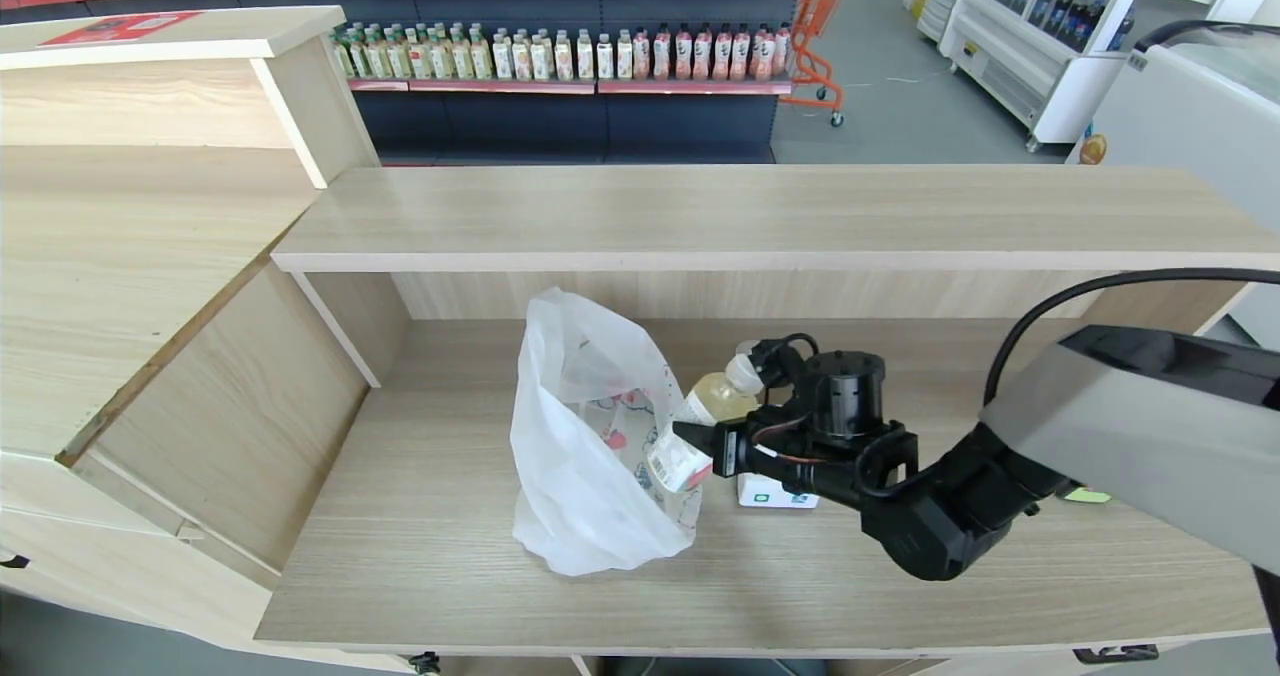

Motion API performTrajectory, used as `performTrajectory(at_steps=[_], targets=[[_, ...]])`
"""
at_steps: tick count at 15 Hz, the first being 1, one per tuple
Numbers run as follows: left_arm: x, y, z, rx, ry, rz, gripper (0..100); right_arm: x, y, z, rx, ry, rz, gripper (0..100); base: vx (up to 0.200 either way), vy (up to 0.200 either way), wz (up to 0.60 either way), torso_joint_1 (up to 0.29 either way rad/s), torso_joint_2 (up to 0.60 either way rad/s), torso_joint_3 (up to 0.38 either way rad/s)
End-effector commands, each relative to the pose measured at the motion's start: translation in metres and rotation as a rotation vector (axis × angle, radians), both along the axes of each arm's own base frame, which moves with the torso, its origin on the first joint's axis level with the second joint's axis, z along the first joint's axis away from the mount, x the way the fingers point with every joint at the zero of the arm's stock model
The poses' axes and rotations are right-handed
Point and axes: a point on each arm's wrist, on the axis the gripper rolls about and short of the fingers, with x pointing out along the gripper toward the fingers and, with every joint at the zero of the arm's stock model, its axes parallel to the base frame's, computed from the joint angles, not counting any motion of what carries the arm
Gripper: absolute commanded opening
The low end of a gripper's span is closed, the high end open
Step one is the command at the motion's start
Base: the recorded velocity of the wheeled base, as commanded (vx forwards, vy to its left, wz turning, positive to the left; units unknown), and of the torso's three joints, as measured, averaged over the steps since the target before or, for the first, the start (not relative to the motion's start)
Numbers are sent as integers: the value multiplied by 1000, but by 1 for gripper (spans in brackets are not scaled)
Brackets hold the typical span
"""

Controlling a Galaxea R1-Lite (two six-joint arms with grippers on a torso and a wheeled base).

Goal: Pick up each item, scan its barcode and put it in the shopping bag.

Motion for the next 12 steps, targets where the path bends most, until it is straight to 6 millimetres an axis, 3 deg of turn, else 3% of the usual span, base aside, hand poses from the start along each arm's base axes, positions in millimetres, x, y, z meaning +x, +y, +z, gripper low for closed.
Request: performTrajectory(at_steps=[1, 7, 12], targets=[[0, 0, 0, 0, 0, 0, 100, 7, 13, -24, -48, -1, 29, 0, 0, 0, 0, 0, 0, 0], [0, 0, 0, 0, 0, 0, 100, 20, 31, -23, -145, -168, 94, 0, 0, 0, 0, 0, 0, 0], [0, 0, 0, 0, 0, 1, 100, 28, 43, -24, -179, -181, 126, 0, 0, 0, 0, 0, 0, 0]])
